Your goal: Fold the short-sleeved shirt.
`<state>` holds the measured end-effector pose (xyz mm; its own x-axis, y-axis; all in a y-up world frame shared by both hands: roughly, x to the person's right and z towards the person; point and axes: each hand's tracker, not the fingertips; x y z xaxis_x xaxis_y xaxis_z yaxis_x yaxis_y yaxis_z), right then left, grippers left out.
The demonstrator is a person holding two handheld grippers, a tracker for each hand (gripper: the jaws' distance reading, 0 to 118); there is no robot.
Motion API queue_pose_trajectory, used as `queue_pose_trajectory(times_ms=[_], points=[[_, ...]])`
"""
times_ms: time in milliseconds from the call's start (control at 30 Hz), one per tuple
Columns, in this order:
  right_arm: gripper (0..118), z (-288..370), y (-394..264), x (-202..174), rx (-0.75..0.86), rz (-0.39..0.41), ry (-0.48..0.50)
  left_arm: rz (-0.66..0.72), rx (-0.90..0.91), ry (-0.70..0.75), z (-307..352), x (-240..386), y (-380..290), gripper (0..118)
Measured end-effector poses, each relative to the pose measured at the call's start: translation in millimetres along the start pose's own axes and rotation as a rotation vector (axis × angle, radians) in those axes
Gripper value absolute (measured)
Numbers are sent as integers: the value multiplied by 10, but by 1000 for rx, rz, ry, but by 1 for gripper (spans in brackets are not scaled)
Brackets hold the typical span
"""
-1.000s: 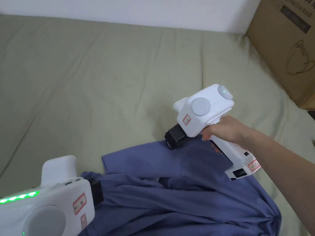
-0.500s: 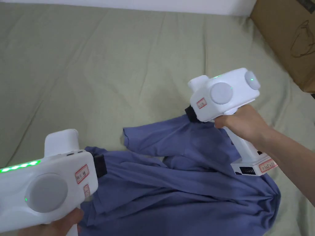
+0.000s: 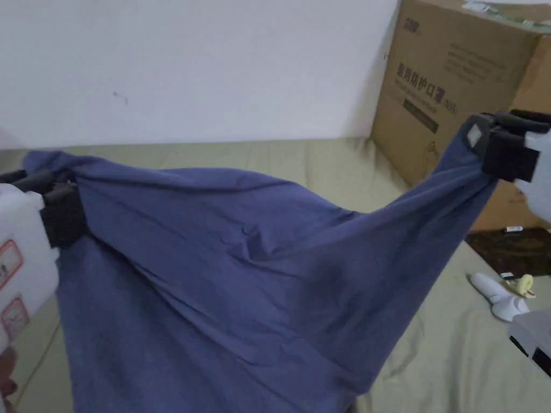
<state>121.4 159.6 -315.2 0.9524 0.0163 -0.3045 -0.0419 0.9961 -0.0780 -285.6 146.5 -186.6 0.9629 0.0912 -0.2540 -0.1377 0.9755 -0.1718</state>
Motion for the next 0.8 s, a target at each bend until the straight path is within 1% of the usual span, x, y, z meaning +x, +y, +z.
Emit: queue_pose_trajectory(times_ms=[33,133,167,267,333,433,500,567,700,800], points=[[1,273,138,0,66,-3,-25,0,61,5,222,2,186,5],[1,886,500,-10,210,37,-84,-33,200,13,784,4,643,5],[1,1092,607,-19,262,22,-97,-53,237,17,955,13,776,5],[1,1452,895,30,347,-15,-79,-78,323,13,1263,-4,1101,5],[1,1566,1046,48,403,-4,-89,-94,351,35,1337,-9,1282,5],[1,1586,1254,79,430,5,-90,-110,366,63,1276,-50,1504,5],[1,1503,1369,96,437,15,-96,-104,358,52,1186,-88,1623,5],[1,1343,1480,112,434,41,-109,-101,337,45,984,-109,1730,5],[1,976,1637,127,417,61,-102,-123,274,54,548,-80,1858,5],[1,646,1718,139,405,63,-91,-122,236,30,213,-60,1915,5]])
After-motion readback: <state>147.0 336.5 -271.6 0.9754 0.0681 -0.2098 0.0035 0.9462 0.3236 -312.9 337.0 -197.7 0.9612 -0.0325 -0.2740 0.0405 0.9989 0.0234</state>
